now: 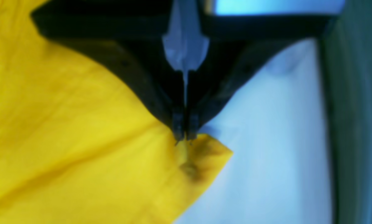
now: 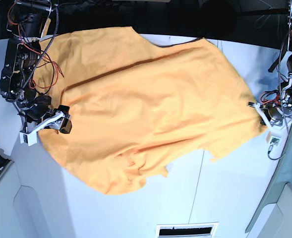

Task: Layout the t-shirt on the table in an organized manner, then fold the t-shirt properly
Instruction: 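Lift and spread the t-shirt with both grippers, then lower it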

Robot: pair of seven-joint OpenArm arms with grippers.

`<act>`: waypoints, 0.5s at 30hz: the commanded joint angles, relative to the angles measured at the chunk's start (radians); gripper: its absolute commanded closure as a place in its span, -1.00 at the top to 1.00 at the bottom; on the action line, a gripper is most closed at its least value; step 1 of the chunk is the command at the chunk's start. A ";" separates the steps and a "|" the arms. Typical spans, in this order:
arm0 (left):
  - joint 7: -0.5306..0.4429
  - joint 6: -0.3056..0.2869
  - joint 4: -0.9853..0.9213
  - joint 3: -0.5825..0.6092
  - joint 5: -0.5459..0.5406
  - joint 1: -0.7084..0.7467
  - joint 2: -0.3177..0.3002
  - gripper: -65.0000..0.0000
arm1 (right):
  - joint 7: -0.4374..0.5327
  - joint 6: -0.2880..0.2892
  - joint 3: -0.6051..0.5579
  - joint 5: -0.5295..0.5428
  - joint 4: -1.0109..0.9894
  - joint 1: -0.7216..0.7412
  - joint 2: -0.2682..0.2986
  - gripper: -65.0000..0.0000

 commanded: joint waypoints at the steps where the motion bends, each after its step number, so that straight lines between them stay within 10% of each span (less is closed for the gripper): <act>1: -0.014 0.005 0.017 -0.034 -0.003 -0.011 -0.027 -1.00 | 0.023 0.008 0.014 0.026 0.040 0.021 0.009 0.25; 5: 0.035 -0.050 0.017 -0.155 -0.038 0.008 -0.031 -1.00 | 0.030 0.008 0.057 0.061 0.109 0.023 0.009 0.25; 10: 0.091 -0.191 0.066 -0.259 -0.152 0.010 -0.031 -0.36 | 0.106 -0.004 0.063 0.029 0.075 0.076 0.009 0.25; 15: 0.143 -0.202 0.206 -0.290 -0.254 0.013 -0.028 -0.35 | 0.181 -0.011 0.063 -0.068 -0.095 0.211 0.010 0.25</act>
